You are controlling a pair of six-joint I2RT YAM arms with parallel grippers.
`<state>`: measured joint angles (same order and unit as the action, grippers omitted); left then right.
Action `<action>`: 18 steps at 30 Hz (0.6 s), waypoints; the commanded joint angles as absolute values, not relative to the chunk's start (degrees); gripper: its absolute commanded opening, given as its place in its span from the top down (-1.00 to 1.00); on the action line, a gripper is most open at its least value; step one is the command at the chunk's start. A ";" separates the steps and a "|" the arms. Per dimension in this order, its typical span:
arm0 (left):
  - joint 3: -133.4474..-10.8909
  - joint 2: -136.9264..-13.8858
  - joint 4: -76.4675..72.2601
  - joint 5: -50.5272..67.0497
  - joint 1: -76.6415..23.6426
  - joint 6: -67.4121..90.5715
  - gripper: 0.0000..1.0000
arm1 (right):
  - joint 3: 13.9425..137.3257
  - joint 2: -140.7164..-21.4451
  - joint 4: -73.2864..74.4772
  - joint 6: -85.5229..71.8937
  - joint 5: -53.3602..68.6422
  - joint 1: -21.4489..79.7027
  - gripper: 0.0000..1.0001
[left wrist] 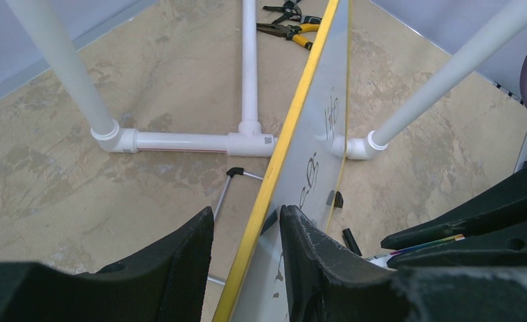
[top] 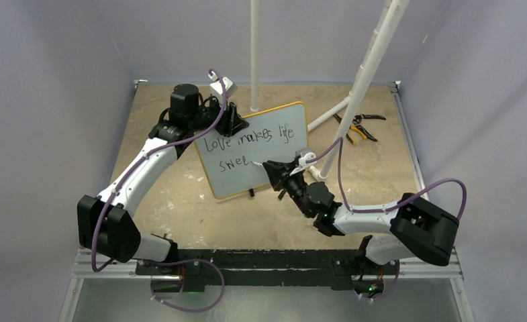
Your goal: Write a sentence on the whiteboard
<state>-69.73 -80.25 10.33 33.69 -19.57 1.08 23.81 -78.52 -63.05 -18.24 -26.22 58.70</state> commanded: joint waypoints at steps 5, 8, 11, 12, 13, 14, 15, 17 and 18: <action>-69.22 -81.39 11.56 35.42 -19.69 2.20 0.85 | 23.98 -76.95 -66.89 -16.83 -24.00 58.36 1.00; -69.10 -81.39 11.52 35.33 -19.69 2.20 0.85 | 25.73 -78.25 -67.28 -15.53 -23.99 58.34 1.00; -69.19 -81.40 11.51 35.33 -19.69 2.19 0.85 | 26.87 -79.48 -67.98 -14.62 -23.81 58.36 1.00; -69.17 -81.40 11.51 35.33 -19.69 2.24 0.85 | 27.22 -79.95 -68.10 -14.33 -23.93 58.36 1.00; -69.17 -81.39 11.51 35.33 -19.69 2.20 0.85 | 27.51 -80.50 -68.23 -14.06 -24.22 58.30 1.00; -69.18 -81.39 11.51 35.38 -19.68 2.26 0.85 | 27.71 -81.11 -68.66 -13.80 -24.43 58.28 1.00; -69.19 -81.39 11.51 35.37 -19.69 2.21 0.85 | 27.82 -81.61 -69.06 -13.67 -24.58 58.27 1.00; -69.19 -81.39 11.63 35.38 -19.69 2.14 0.85 | 28.07 -82.15 -69.35 -13.62 -24.80 58.27 1.00; -69.17 -81.39 11.61 35.34 -19.69 2.11 0.85 | 28.18 -82.37 -69.24 -13.56 -25.23 58.27 1.00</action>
